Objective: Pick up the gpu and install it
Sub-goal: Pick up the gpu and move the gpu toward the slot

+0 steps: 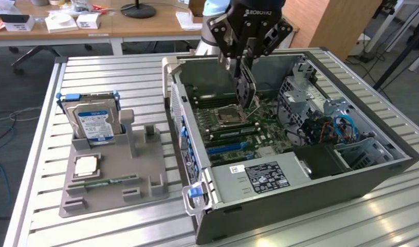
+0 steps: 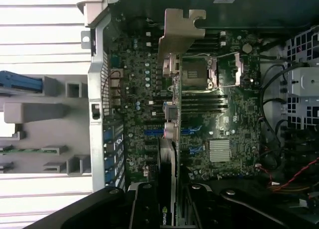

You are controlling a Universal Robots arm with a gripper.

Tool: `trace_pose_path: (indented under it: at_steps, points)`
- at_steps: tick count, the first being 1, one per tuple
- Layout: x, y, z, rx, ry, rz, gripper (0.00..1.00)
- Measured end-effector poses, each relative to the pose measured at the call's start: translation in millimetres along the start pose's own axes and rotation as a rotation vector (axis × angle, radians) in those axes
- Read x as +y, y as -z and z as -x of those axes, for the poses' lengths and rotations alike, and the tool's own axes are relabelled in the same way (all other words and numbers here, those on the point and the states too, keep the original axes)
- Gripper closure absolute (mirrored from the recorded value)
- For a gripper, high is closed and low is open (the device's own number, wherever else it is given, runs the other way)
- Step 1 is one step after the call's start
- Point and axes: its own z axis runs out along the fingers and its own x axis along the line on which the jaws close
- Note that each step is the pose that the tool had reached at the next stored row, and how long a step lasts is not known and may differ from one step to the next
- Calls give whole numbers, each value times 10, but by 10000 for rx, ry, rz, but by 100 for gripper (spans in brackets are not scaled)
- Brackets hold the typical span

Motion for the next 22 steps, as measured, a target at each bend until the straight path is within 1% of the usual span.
trace_pose_path:
  at_steps: [14,20,22]
  points:
    - [20,-9,390,0,1,-2,74]
    - [27,-13,537,0,1,0,74]
    - [28,-14,565,0,1,-2,74]
